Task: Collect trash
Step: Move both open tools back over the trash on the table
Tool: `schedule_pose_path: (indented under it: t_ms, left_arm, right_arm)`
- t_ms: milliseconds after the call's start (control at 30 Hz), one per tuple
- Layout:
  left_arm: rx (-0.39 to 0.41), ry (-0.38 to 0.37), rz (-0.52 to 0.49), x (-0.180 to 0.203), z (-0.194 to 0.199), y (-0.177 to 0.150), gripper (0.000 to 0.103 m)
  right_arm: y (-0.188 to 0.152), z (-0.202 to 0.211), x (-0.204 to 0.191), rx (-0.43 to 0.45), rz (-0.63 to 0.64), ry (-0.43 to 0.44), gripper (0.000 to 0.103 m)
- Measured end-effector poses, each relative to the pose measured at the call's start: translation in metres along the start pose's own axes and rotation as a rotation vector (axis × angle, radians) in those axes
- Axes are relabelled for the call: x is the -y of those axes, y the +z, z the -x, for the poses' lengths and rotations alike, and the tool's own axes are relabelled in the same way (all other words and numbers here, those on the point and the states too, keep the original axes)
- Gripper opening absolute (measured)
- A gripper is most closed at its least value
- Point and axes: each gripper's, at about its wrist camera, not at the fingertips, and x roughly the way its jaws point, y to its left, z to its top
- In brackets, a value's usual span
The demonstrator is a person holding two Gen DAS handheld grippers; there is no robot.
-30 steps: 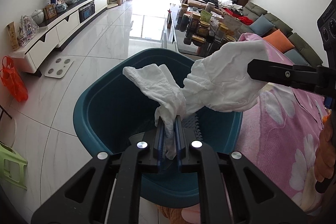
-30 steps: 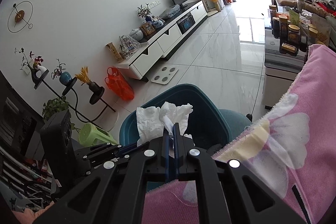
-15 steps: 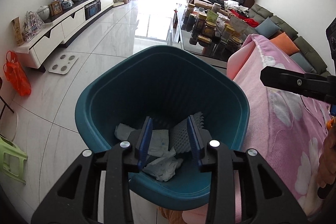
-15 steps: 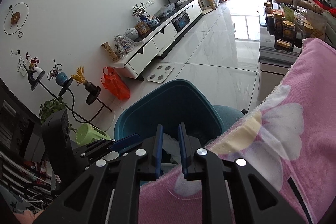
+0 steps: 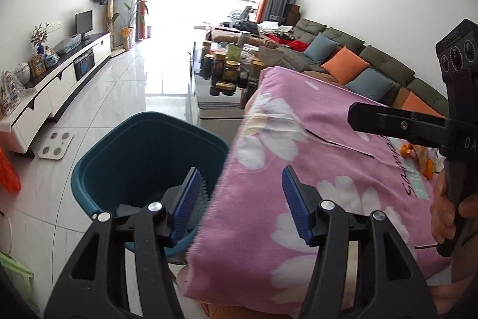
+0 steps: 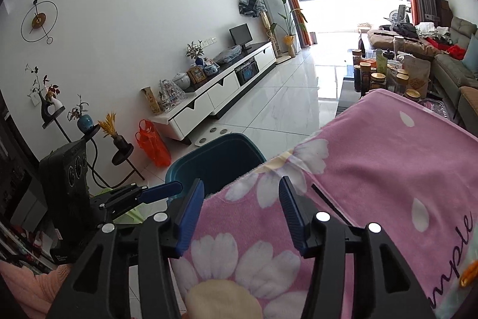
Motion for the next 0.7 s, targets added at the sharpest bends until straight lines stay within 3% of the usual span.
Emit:
schedule_pose_path:
  t_ms: [333, 700]
  left_arm:
    - [-0.034, -0.26, -0.205, 0.123, -0.009, 0.001, 0.063]
    - [-0.157, -0.453, -0.348, 0.233, -0.058, 0.004, 0.064]
  right_arm:
    - [-0.055, 0.117, 0.052, 0.138, -0.098, -0.255, 0.05]
    - [-0.113, 0.234, 0.113, 0.248, -0.228, -0.626, 0.051]
